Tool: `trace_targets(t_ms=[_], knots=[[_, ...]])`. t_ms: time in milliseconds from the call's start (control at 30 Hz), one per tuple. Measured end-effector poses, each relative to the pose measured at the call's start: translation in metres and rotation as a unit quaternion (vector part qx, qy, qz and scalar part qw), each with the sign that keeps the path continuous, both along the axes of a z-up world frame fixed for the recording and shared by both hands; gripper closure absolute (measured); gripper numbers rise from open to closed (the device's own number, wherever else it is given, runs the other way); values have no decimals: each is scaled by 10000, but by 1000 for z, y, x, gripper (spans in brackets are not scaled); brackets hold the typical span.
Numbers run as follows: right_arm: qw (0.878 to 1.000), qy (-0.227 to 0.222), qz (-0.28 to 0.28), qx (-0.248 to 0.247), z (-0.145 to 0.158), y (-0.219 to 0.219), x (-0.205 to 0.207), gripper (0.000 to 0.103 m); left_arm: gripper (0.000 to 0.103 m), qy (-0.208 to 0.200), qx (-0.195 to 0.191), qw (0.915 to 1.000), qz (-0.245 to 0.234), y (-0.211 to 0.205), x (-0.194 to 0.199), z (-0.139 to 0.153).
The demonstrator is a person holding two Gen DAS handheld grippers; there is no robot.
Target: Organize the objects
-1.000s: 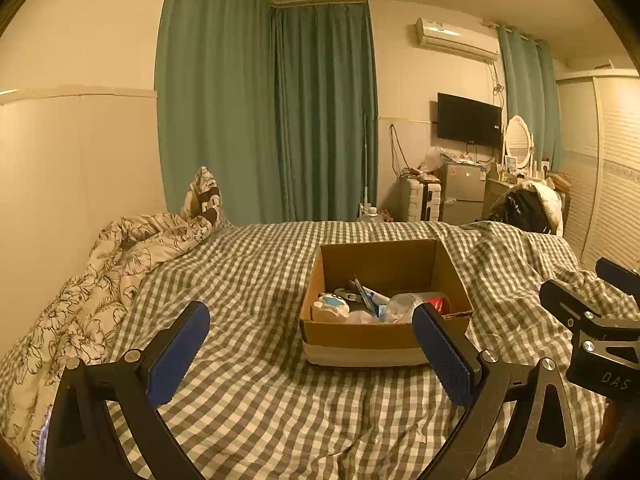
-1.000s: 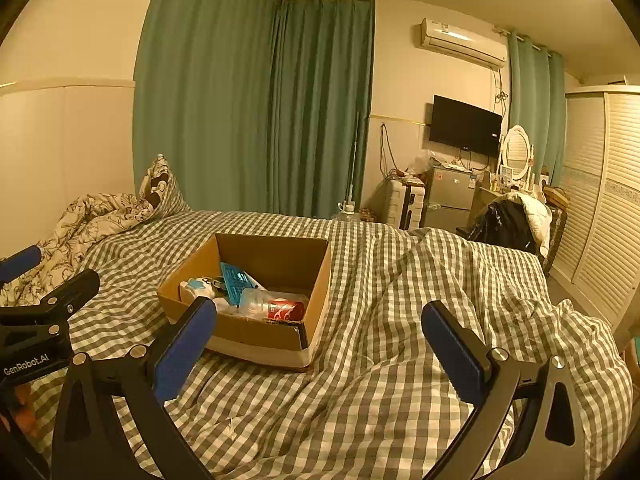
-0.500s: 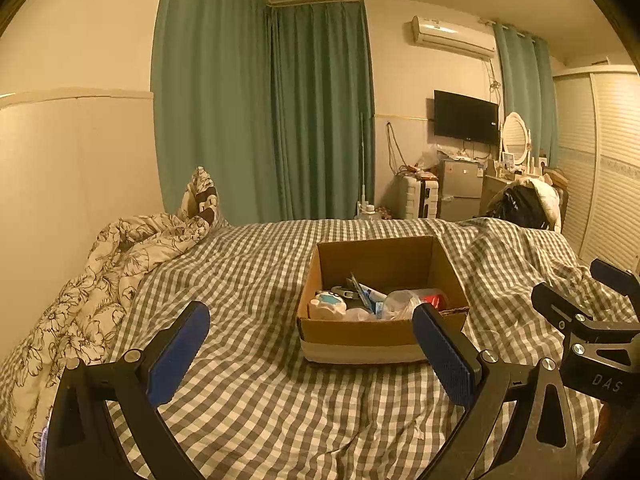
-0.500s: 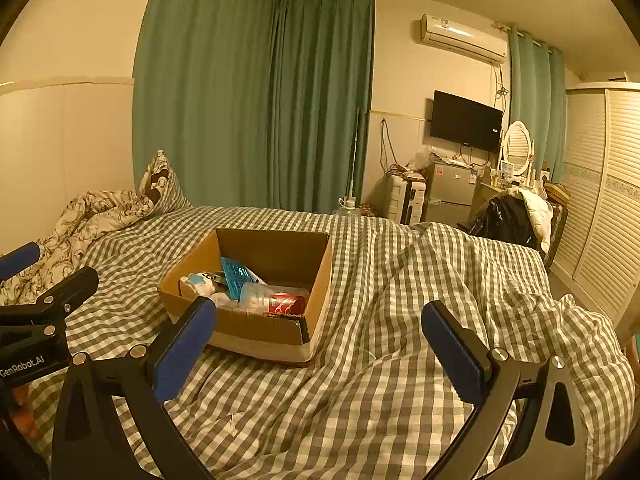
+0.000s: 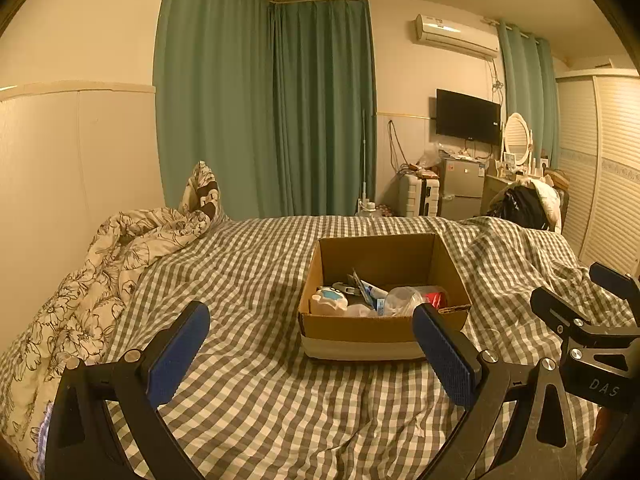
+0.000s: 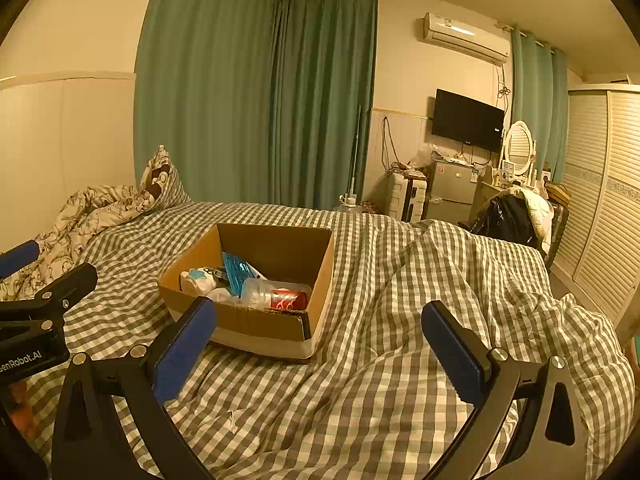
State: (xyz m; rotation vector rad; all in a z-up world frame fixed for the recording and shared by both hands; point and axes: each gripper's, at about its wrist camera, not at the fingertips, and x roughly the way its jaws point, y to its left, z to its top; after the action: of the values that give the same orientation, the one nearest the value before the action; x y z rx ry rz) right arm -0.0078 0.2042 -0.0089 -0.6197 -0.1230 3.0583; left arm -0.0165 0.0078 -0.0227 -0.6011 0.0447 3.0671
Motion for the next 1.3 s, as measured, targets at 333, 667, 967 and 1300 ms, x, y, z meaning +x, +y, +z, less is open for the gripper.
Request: trace_targets(t_ms=[333,667,967,1300], knots=[[10000,-6,12,-14,-1,0,1,0,0,-34,-28,10000,-6,0,0,-3],[10000,-16,12,-28,-3,2,1,0,0,-54,-3,10000,-53,0,-1,-3],[10000,-44,15,-14,-4,1,1,0,0,-68,-42,10000,5,3,-1,-4],[10000,-70,16,3,-5,0,0,0,0,-68,-94,9999,27,5,-1,-6]])
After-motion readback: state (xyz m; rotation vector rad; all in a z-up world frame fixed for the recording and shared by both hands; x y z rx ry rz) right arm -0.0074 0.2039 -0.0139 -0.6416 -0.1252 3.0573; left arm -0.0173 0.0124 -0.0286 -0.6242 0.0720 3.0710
